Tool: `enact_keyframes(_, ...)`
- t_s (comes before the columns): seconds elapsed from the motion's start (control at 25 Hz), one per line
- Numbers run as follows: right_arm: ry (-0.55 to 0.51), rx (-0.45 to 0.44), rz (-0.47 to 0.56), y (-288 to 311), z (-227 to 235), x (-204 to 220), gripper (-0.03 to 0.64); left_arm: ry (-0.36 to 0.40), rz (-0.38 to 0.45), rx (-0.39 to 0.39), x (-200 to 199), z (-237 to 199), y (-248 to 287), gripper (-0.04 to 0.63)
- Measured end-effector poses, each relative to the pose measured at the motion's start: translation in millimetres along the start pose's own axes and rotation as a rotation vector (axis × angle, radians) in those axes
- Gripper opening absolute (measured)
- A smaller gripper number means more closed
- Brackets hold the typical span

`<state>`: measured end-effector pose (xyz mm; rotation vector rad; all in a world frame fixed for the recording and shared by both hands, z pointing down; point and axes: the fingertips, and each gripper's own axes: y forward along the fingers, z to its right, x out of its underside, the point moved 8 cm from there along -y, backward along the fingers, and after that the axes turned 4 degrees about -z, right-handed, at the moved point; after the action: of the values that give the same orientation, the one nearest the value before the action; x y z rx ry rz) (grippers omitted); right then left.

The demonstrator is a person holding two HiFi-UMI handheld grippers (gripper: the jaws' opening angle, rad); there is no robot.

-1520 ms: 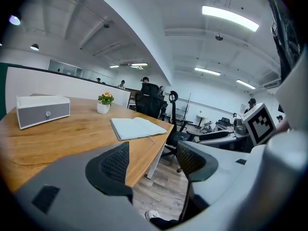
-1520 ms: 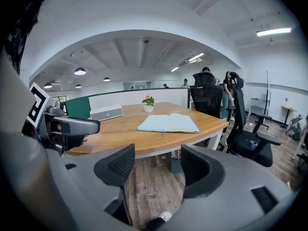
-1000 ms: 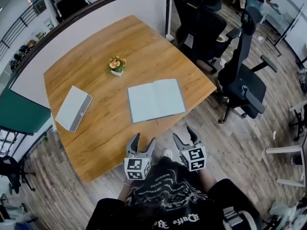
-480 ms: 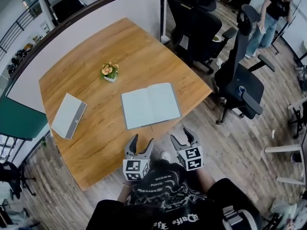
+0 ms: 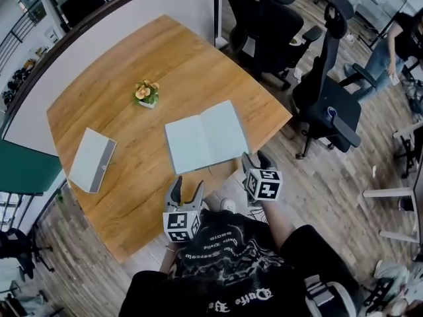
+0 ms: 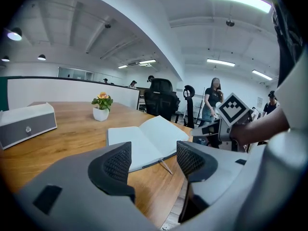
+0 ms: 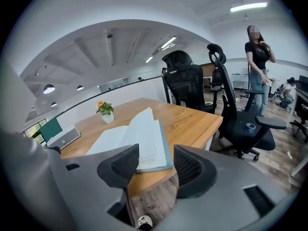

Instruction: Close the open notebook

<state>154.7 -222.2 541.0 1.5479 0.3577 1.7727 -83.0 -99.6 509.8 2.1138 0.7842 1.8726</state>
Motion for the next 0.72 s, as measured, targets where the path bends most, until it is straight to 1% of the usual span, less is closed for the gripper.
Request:
enact_keyframes(0.12, -0.015, 0.044, -0.053, 23.7, -2.3, -4.5, 0.267, 0.012, 0.017, -0.021, 1.7, -7.1, 4.3, 0.314)
enact_keyframes(0.24, -0.001, 0.109, -0.127, 46.9, 2.4, 0.8, 0.267, 0.019, 0.003, -0.027, 1.5, -8.4, 7.2, 0.314)
enact_keyframes(0.36, 0.001, 0.153, -0.189, 60.6, 7.6, 8.8, 0.276, 0.02, 0.005, -0.044, 1.8, -13.3, 9.6, 0.315)
enact_keyframes(0.44, 0.002, 0.164, -0.193, 63.3, 6.8, 11.8, 0.278, 0.011, 0.001, -0.056, 0.9, -19.0, 9.7, 0.314)
enact_keyframes(0.52, 0.026, 0.186, -0.182, 64.5, 3.3, 12.6, 0.273, -0.001, -0.012, -0.062, 0.4, -24.7, 11.4, 0.314)
enact_keyframes(0.64, 0.078, 0.234, -0.166, 66.6, -2.4, 14.0, 0.259, -0.007, -0.036, -0.052, -0.8, -27.0, 16.8, 0.314)
enact_keyframes(0.72, 0.1, 0.251, -0.169, 66.0, -3.9, 15.3, 0.247, 0.0, -0.03, -0.042, 0.0, -27.4, 20.8, 0.314)
